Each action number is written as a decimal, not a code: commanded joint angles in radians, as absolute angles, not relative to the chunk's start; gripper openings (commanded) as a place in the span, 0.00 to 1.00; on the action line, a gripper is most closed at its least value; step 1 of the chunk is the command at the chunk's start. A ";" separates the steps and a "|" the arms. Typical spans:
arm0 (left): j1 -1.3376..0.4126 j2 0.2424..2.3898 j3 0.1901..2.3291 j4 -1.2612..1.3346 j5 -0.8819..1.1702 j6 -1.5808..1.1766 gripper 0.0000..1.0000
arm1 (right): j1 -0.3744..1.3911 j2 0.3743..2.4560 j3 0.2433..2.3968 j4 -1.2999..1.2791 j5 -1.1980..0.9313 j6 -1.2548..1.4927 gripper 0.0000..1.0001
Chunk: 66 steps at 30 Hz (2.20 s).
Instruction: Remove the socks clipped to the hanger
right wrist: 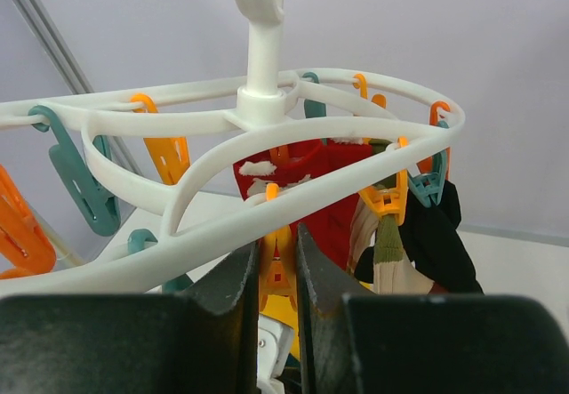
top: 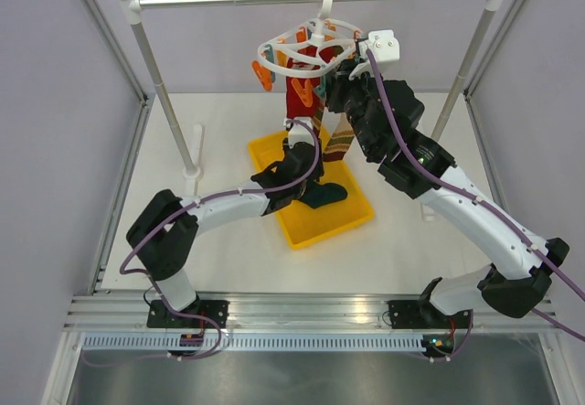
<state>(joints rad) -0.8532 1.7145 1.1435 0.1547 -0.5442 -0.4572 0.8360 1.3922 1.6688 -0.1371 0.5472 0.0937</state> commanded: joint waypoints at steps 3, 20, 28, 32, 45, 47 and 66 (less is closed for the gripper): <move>-0.856 1.660 1.118 0.247 -0.476 -0.449 0.61 | 0.839 1.376 1.669 -0.123 0.552 0.107 0.06; -0.868 1.847 1.350 0.390 -0.267 -0.244 0.72 | 0.841 1.385 1.693 -0.147 0.543 0.120 0.08; -0.868 1.809 1.336 0.365 -0.275 -0.302 0.02 | 0.841 1.387 1.697 -0.158 0.551 0.112 0.10; -0.871 1.691 1.263 0.367 -0.279 -0.318 0.02 | 0.841 1.388 1.689 -0.155 0.557 0.112 0.11; -0.874 1.523 1.082 0.318 -0.250 -0.382 0.02 | 0.841 1.293 1.585 -0.153 0.545 0.141 0.66; -0.874 1.522 1.077 0.298 -0.255 -0.385 0.02 | 0.841 1.255 1.542 -0.158 0.546 0.149 0.69; -0.899 1.514 1.061 0.255 -0.302 -0.407 0.02 | 0.788 1.275 1.612 -0.302 0.572 0.186 0.56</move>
